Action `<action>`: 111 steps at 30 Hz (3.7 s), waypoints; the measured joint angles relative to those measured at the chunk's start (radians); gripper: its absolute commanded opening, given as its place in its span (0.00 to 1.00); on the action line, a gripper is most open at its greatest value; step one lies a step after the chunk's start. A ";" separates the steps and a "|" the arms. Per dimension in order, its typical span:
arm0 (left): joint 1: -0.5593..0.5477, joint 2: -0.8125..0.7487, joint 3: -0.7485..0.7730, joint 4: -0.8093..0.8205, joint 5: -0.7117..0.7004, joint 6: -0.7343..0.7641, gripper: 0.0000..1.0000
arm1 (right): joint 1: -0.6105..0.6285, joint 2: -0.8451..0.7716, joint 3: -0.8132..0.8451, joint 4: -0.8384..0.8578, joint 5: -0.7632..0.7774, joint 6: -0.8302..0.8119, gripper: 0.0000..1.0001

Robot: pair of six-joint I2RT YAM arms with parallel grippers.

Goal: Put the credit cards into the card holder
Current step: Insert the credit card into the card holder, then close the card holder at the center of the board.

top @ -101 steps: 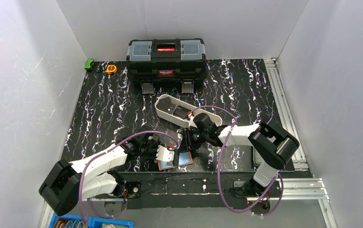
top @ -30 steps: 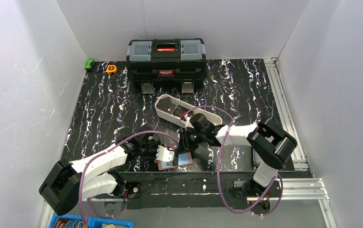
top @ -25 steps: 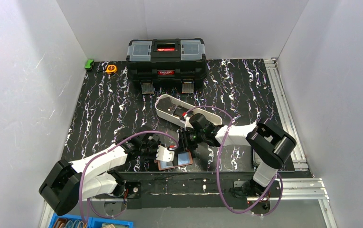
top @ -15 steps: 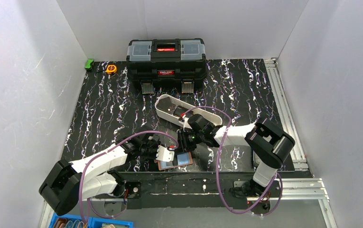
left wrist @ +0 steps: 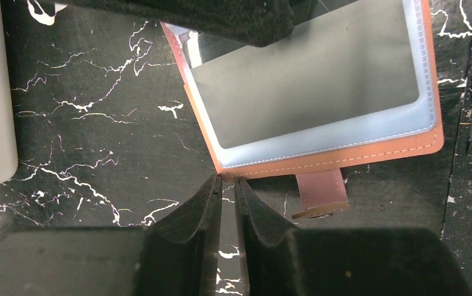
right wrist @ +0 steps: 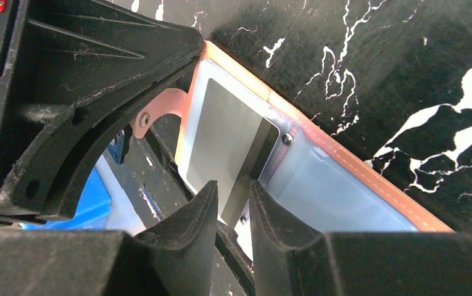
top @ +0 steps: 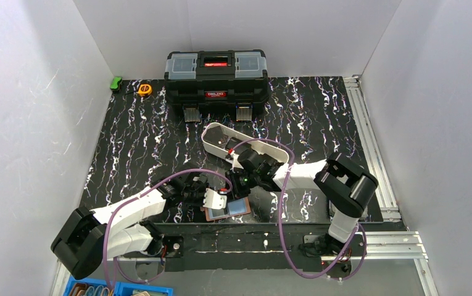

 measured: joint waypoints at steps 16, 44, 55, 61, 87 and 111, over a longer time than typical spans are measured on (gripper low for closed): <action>0.000 0.000 0.000 0.000 0.001 -0.005 0.12 | 0.019 0.043 0.058 -0.035 -0.018 -0.024 0.33; 0.073 -0.059 0.173 -0.192 -0.010 -0.046 0.32 | 0.012 -0.210 -0.030 -0.172 0.135 -0.061 0.66; 0.233 0.130 0.487 -0.620 0.162 -0.134 0.50 | 0.008 -0.296 -0.177 -0.245 0.216 0.014 0.68; 0.234 0.101 0.462 -0.692 0.207 -0.163 0.52 | 0.008 -0.282 -0.177 -0.221 0.217 0.045 0.63; 0.236 0.124 0.147 -0.335 0.228 -0.147 0.39 | 0.046 -0.306 -0.159 -0.168 0.242 0.082 0.36; 0.236 0.080 0.182 -0.397 0.310 -0.174 0.17 | 0.071 -0.355 -0.137 -0.267 0.303 0.065 0.53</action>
